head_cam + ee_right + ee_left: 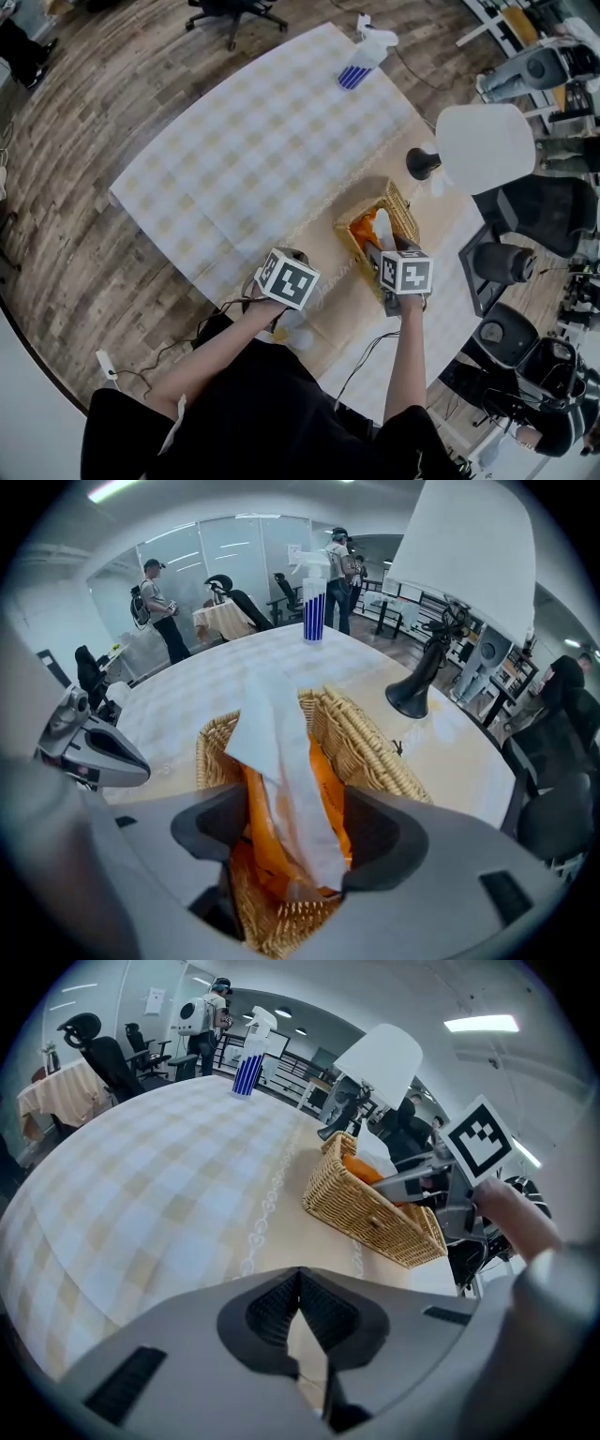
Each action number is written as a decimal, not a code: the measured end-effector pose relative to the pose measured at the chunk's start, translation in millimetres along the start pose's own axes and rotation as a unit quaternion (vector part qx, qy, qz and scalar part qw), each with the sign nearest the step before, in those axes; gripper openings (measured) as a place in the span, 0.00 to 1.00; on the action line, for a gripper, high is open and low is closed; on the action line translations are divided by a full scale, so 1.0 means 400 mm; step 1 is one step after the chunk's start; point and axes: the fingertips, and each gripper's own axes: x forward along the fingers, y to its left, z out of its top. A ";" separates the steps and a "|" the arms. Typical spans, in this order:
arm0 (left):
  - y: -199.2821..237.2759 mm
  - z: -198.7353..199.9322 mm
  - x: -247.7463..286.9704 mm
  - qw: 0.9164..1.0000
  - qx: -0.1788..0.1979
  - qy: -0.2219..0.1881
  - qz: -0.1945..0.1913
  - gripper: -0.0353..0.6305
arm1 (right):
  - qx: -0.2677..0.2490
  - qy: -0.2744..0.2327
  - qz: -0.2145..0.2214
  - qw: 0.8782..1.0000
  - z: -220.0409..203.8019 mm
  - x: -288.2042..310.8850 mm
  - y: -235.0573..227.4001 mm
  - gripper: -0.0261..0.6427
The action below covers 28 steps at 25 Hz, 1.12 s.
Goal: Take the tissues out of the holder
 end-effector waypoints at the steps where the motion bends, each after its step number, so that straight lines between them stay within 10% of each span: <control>1: 0.001 0.000 0.001 1.000 -0.001 0.000 0.000 0.05 | 0.000 0.002 0.002 1.000 0.000 0.002 0.001 0.52; 7: 0.001 0.000 0.008 1.000 -0.003 0.002 -0.001 0.05 | -0.014 0.027 0.007 1.000 -0.001 0.018 0.006 0.49; 16: 0.003 0.000 0.013 1.000 -0.001 0.005 -0.003 0.05 | -0.069 0.041 -0.004 0.997 -0.011 0.037 0.034 0.16; 28: -0.009 0.000 0.024 1.000 0.011 0.007 -0.008 0.05 | -0.105 0.029 -0.018 0.994 -0.003 0.014 0.040 0.09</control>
